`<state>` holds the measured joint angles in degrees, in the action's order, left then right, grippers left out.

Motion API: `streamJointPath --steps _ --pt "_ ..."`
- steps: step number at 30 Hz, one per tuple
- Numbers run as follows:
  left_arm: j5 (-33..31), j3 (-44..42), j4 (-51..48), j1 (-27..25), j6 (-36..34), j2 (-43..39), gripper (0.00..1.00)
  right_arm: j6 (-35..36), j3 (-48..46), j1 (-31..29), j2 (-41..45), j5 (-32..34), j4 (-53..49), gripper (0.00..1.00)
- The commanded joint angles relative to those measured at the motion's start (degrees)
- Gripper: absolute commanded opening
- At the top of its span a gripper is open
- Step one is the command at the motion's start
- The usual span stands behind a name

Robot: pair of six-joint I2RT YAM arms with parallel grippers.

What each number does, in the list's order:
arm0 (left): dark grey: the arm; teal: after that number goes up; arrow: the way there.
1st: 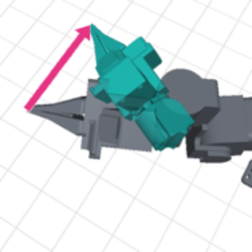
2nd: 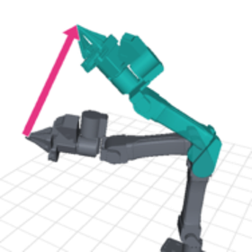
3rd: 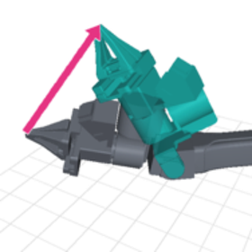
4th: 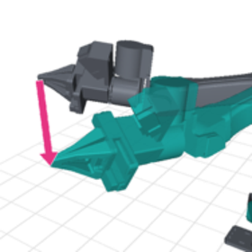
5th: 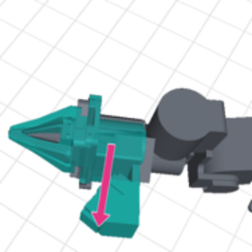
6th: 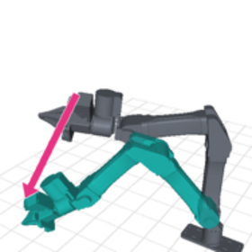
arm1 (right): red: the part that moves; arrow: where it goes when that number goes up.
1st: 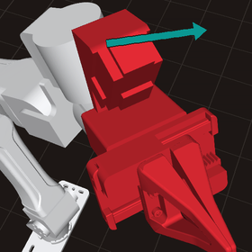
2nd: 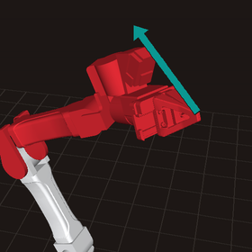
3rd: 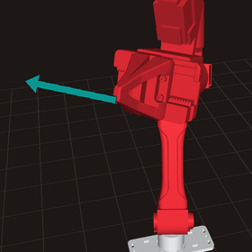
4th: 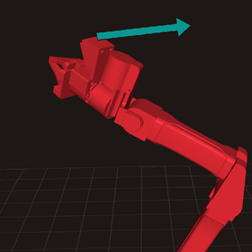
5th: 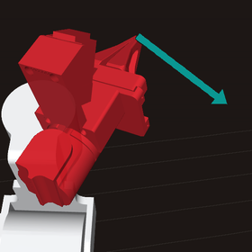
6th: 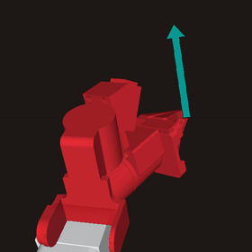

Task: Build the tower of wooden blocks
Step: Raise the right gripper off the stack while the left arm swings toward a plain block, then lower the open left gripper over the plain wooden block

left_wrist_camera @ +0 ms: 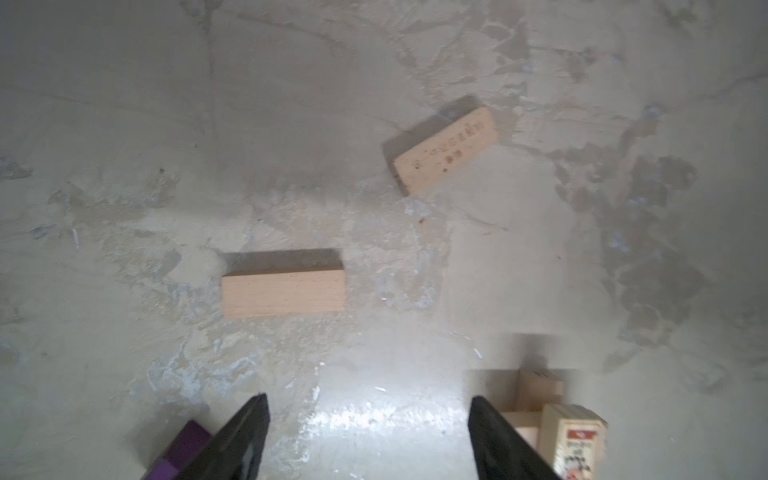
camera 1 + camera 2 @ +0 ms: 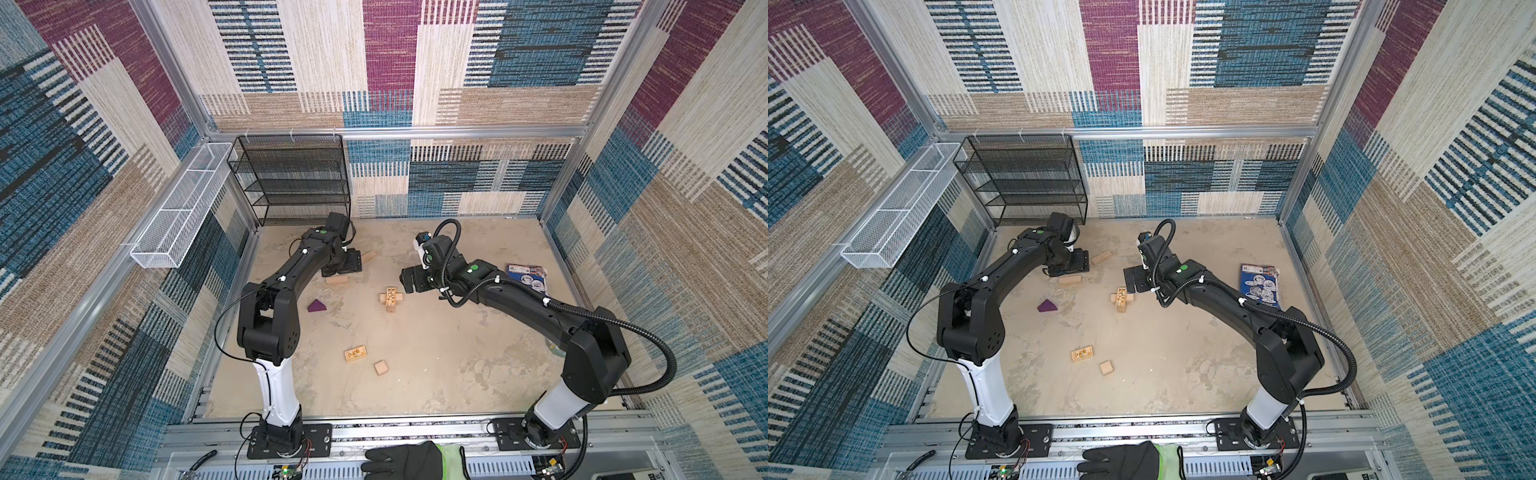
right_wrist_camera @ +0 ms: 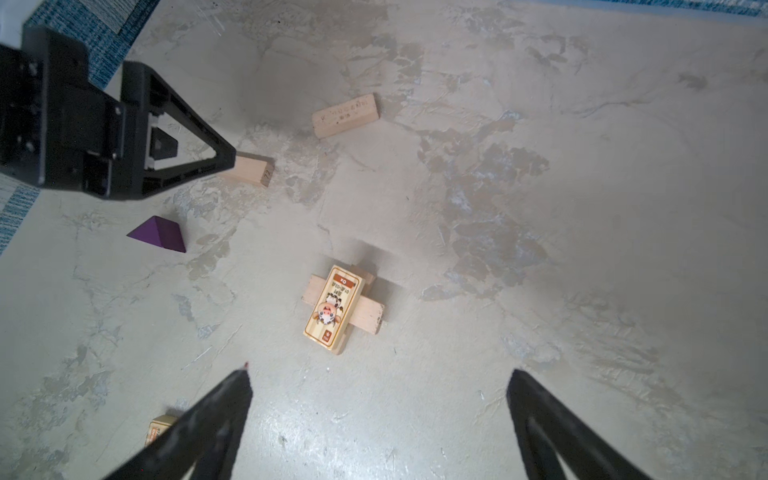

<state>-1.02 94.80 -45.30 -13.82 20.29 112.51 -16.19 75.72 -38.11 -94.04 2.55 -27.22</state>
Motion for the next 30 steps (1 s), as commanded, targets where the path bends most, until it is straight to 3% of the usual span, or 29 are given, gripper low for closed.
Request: streamJointPath --steps 1,5,21,30 --pt "-3.2 0.9 -1.8 1.6 -3.5 1.7 0.87 0.2 -0.3 0.1 0.5 -2.5 2.6 0.98" --pt "-4.9 2.3 -2.8 3.0 -6.5 4.6 1.0 -0.4 0.1 0.2 -0.2 -4.4 2.6 0.98" --pt "-3.5 5.2 -3.9 3.1 -7.6 11.4 1.0 -2.8 0.8 0.2 -0.6 -5.4 2.2 0.98" --pt "-2.3 7.3 -4.4 3.1 -7.8 13.3 0.91 -2.9 -1.1 0.2 1.2 -4.6 3.1 0.98"
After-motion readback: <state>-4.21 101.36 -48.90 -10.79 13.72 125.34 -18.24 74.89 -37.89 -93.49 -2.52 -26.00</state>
